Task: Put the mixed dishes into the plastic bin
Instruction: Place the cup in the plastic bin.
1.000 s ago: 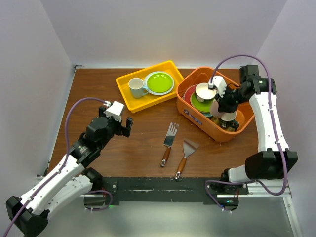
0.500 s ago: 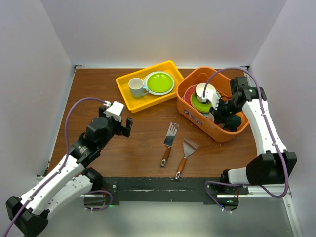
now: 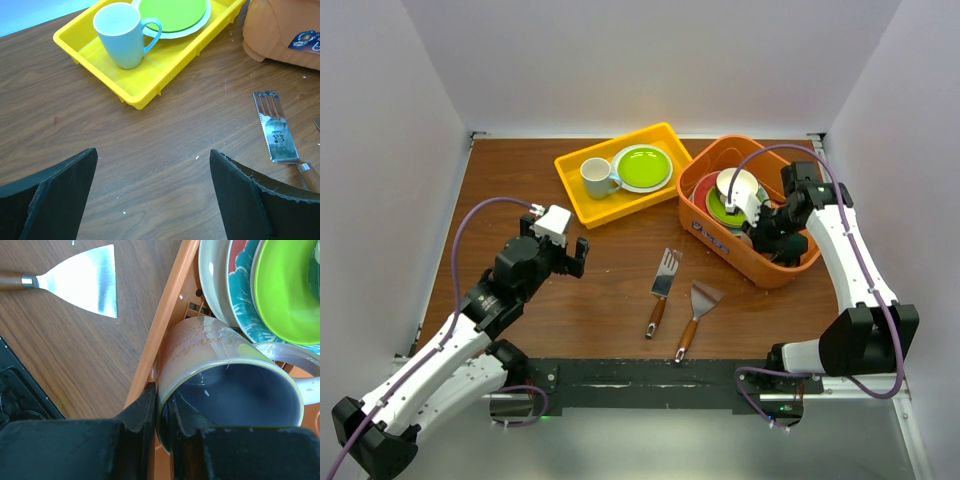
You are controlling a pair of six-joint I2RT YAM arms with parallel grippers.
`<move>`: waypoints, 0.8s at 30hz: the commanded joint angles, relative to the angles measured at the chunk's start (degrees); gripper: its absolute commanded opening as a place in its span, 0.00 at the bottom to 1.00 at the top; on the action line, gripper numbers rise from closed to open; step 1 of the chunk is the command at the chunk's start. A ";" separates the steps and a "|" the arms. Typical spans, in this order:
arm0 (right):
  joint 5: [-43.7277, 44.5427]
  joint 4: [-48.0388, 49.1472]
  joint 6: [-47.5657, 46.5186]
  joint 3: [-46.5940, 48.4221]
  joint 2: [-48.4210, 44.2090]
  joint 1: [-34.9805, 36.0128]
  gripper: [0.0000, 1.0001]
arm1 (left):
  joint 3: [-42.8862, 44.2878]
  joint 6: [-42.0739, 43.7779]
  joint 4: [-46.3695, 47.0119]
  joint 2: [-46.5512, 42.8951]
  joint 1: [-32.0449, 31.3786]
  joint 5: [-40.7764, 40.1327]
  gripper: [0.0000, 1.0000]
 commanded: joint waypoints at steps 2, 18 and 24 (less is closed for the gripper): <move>0.64 0.11 0.85 3.29 -3.09 0.47 0.00 | 0.11 0.19 2.29 -0.39 0.31 0.42 1.00; 4.07 3.71 10.95 19.12 -1.60 0.47 0.00 | 0.11 0.19 2.38 -0.74 0.31 0.42 1.00; 6.44 7.31 14.65 19.83 -0.10 0.38 0.00 | 0.11 0.19 2.38 -0.83 0.40 0.34 1.00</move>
